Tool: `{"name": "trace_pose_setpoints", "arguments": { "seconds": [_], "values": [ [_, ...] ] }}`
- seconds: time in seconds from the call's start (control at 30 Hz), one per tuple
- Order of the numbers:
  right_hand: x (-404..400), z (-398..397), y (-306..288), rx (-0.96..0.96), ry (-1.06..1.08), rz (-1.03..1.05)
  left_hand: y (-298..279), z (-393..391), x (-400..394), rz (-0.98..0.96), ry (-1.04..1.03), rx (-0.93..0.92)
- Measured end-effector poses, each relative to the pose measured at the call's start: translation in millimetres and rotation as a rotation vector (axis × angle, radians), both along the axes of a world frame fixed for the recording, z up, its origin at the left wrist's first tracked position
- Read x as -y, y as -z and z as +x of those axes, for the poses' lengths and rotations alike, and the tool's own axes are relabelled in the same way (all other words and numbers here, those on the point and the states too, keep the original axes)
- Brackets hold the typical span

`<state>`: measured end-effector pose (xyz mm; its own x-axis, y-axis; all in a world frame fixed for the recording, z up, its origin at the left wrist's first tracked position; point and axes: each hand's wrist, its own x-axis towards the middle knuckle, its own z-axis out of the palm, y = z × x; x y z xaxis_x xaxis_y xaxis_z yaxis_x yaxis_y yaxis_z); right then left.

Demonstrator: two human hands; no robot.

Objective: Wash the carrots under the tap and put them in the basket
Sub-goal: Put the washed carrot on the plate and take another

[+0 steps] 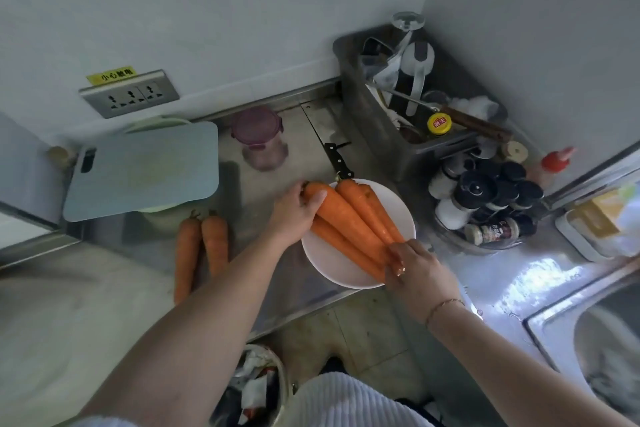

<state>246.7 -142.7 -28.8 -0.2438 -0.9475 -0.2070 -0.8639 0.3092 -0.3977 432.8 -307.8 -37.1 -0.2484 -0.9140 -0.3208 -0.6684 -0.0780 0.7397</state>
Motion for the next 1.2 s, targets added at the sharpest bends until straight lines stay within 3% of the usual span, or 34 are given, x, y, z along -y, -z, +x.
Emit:
{"name": "trace_pose_setpoints", "arguments": {
  "seconds": [0.23, 0.37, 0.47, 0.6, 0.73, 0.83, 0.93, 1.1, 1.2],
  "values": [
    [8, -1, -12, -0.06, -0.02, 0.086, -2, 4, -4, -0.041, 0.022, 0.04],
    [17, 18, -20, -0.097, -0.155, -0.165, -1, 31, -15, -0.055, -0.032, 0.073],
    [34, 59, -30, 0.002, -0.347, -0.269, -4, 67, -24, -0.133, -0.095, 0.152],
    [60, 124, -19, 0.226, -0.453, -0.07, -12, 125, -53, -0.237, -0.238, 0.259],
    [70, 171, -3, 0.262, -0.52, 0.138, -7, 154, -78, -0.062, -0.342, 0.339],
    [76, 199, 0, 0.327, -0.506, 0.261, 3, 161, -80, 0.069, -0.392, 0.296],
    [84, 219, -1, 0.241, -0.532, 0.294, 3, 161, -82, 0.114, -0.444, 0.212],
    [99, 229, 25, 0.285, -0.327, 0.35, 13, 164, -75, 0.098, -0.538, 0.168],
    [102, 235, 37, 0.326, -0.236, 0.361, 16, 166, -71, 0.173, -0.581, 0.045]
  ]
}}
